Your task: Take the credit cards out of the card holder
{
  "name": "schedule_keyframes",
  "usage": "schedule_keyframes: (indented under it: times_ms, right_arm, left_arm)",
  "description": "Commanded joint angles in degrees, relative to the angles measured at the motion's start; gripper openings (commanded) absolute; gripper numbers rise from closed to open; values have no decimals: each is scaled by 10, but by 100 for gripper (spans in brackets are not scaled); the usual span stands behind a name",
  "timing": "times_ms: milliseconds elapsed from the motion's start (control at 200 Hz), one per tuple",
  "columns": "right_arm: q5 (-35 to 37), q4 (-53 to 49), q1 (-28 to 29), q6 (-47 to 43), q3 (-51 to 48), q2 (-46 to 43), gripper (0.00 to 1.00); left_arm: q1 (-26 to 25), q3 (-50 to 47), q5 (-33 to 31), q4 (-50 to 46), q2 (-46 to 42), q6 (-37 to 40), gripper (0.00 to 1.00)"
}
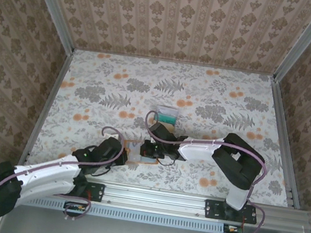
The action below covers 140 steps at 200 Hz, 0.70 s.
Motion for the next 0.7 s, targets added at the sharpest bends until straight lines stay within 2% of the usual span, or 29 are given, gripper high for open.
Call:
schedule_keyframes:
  times_ms: [0,90,165,285,625,695]
  right_arm:
    - [-4,-1,-3,8,-11,-9,0]
    - [-9,12,-3,9,-13,-6,0]
    - [-16,20,-2,12,-12,1,14]
    - [-27,38,-2,19,-9,15,21]
    - [-37,69,-3,38,-4,42,21]
    - [-36,70,-3,41,-6,44,18]
  left_arm:
    - [2,-9,-9,-35,0,-6,0]
    - [2,-9,-7,-33,2,-5,0]
    - [2,-8,-5,-31,4,-2,0]
    - [3,-6,-3,-26,11,0,0]
    - [3,1,6,-15,35,6,0]
    - [3,1,7,-15,34,6,0]
